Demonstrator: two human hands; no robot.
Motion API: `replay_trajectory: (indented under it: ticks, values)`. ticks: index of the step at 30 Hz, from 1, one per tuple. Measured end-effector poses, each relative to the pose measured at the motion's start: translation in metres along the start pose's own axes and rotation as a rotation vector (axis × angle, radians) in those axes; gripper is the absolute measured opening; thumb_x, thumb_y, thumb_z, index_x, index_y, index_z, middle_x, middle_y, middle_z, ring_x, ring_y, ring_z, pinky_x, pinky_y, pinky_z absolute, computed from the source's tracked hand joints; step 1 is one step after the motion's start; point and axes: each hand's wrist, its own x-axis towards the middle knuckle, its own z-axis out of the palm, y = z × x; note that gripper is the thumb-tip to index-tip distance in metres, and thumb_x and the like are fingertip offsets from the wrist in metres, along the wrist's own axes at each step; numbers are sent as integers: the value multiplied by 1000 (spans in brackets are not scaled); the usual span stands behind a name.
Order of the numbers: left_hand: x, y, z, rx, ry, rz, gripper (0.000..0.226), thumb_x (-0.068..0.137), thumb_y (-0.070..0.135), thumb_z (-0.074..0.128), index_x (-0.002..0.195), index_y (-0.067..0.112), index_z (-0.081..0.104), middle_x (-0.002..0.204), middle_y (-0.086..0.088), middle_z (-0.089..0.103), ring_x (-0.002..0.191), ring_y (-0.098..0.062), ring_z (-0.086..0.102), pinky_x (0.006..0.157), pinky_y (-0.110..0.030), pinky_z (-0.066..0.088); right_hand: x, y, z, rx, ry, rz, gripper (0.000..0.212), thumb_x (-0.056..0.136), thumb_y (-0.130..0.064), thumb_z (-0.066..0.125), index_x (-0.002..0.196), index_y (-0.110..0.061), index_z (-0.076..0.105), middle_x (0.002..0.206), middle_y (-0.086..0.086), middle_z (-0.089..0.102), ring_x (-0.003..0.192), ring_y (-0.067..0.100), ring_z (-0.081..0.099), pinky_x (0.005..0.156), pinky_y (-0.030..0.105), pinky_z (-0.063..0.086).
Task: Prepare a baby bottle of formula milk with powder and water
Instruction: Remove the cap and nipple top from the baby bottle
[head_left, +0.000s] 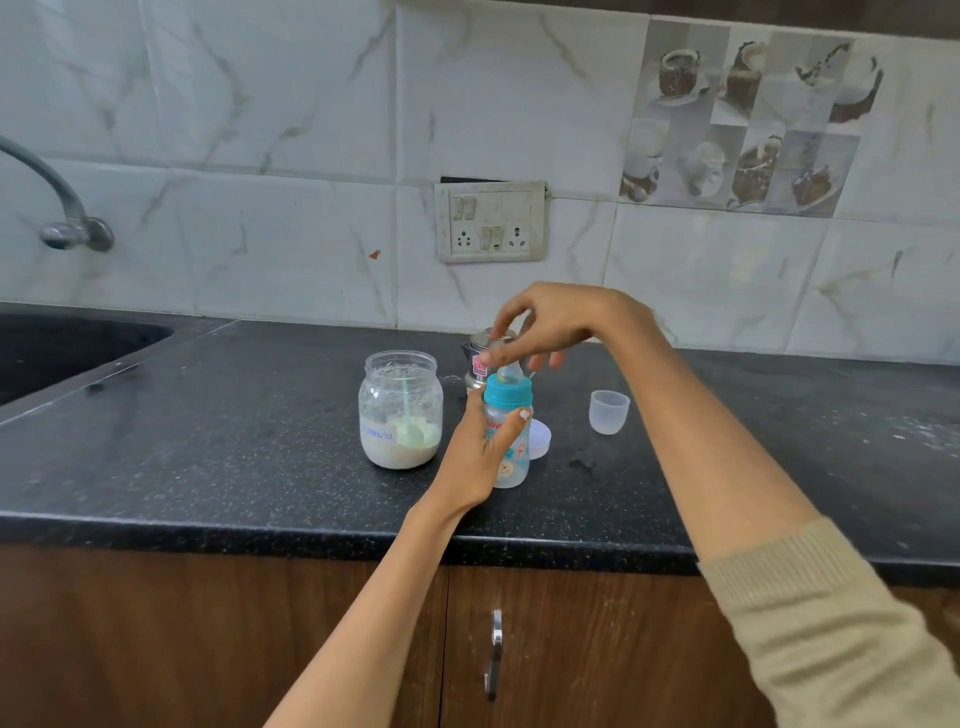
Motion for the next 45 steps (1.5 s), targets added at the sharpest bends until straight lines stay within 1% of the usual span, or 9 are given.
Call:
replay_trajectory:
  ticks: [8, 21, 26, 28, 32, 36, 41, 43, 45]
  values:
    - [-1, 4, -1, 40, -16, -17, 29, 96, 28, 48, 120, 31, 33, 104, 23, 50, 88, 22, 52, 72, 3, 39, 18, -4, 3, -61, -90, 100, 44, 73, -32, 78, 106, -4, 68, 102, 13, 72, 83, 21, 71, 70, 27, 58]
    - [-1, 5, -1, 33, -19, -32, 28, 96, 30, 47, 120, 32, 32, 102, 26, 49, 87, 17, 51, 70, 3, 39, 15, -7, 3, -193, -81, -70, 30, 78, -11, 74, 107, -15, 72, 100, -4, 65, 99, 14, 59, 86, 28, 48]
    - [0, 2, -2, 2, -14, -27, 25, 96, 28, 48, 117, 31, 35, 104, 23, 53, 89, 16, 54, 74, -2, 43, 7, -5, -14, -162, -11, -95, 34, 72, 3, 76, 100, -16, 75, 89, -8, 68, 71, 3, 54, 62, 15, 41]
    - [0, 2, -1, -5, -16, -26, 27, 96, 28, 49, 119, 31, 35, 106, 24, 51, 94, 12, 54, 76, -3, 44, 0, -1, -24, -129, 36, -98, 34, 71, 3, 76, 99, -17, 75, 81, -13, 65, 68, 1, 53, 61, 15, 39]
    - [-1, 2, -1, -31, -10, -21, 25, 96, 25, 50, 117, 30, 36, 106, 22, 52, 96, 7, 54, 76, -4, 44, -27, 33, -32, 181, 221, -162, 33, 77, 5, 71, 96, -22, 70, 91, -11, 68, 80, -1, 61, 71, 15, 49]
    - [-1, 0, 0, -43, 9, -14, 25, 95, 27, 51, 117, 29, 39, 106, 21, 54, 97, 7, 55, 83, -10, 45, -50, 99, 4, 665, 498, -186, 43, 83, 5, 64, 114, -24, 61, 105, 3, 63, 95, 6, 61, 73, 12, 52]
    - [0, 0, 1, -46, 8, -13, 30, 95, 28, 50, 122, 26, 37, 106, 23, 52, 97, 6, 54, 86, -17, 44, -60, 156, 74, 1276, 428, -4, 51, 89, 11, 47, 125, -25, 54, 128, 8, 52, 114, 17, 56, 86, 28, 56]
    - [0, -1, 1, -48, 14, -18, 31, 94, 29, 50, 122, 26, 36, 106, 22, 52, 98, 2, 54, 86, -18, 43, -56, 168, 94, 1327, 447, 66, 48, 90, 10, 47, 120, -27, 56, 134, 10, 48, 120, 22, 53, 92, 32, 52]
    - [0, -2, 2, -53, 16, -26, 30, 95, 28, 50, 122, 25, 36, 106, 21, 51, 100, -1, 53, 86, -19, 43, -52, 173, 108, 1124, 504, 127, 47, 90, 5, 53, 114, -35, 56, 138, 10, 44, 126, 25, 48, 97, 35, 47]
